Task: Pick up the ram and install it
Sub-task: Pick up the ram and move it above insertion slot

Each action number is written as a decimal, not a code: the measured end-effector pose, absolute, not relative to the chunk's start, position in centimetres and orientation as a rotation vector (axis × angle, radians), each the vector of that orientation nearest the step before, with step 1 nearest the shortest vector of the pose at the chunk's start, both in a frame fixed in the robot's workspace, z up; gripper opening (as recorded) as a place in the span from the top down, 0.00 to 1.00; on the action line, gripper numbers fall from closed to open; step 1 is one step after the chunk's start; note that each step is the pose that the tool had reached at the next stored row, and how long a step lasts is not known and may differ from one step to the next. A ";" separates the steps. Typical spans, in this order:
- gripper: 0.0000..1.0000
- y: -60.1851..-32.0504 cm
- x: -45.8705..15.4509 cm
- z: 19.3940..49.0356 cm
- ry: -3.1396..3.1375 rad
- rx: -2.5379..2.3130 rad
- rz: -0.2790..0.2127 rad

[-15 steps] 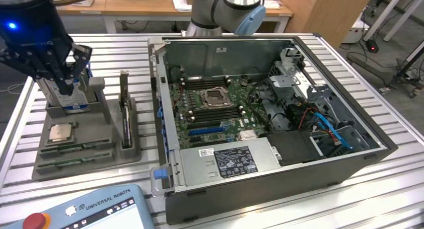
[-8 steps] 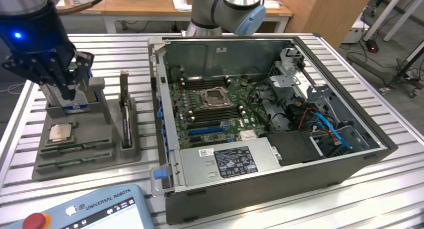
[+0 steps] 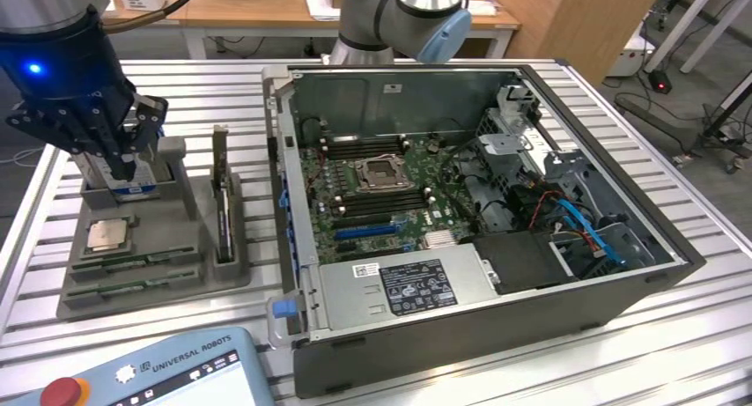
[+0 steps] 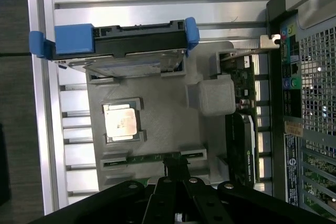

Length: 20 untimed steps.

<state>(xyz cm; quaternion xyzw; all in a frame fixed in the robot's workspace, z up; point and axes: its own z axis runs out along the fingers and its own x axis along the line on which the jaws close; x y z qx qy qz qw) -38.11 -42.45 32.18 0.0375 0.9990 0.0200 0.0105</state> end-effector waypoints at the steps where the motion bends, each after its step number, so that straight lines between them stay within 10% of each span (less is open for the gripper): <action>1: 0.90 -42.4 -38.1 32.2 3.118 0.117 0.062; 20: 0.90 -42.4 -38.1 32.1 3.113 0.117 0.063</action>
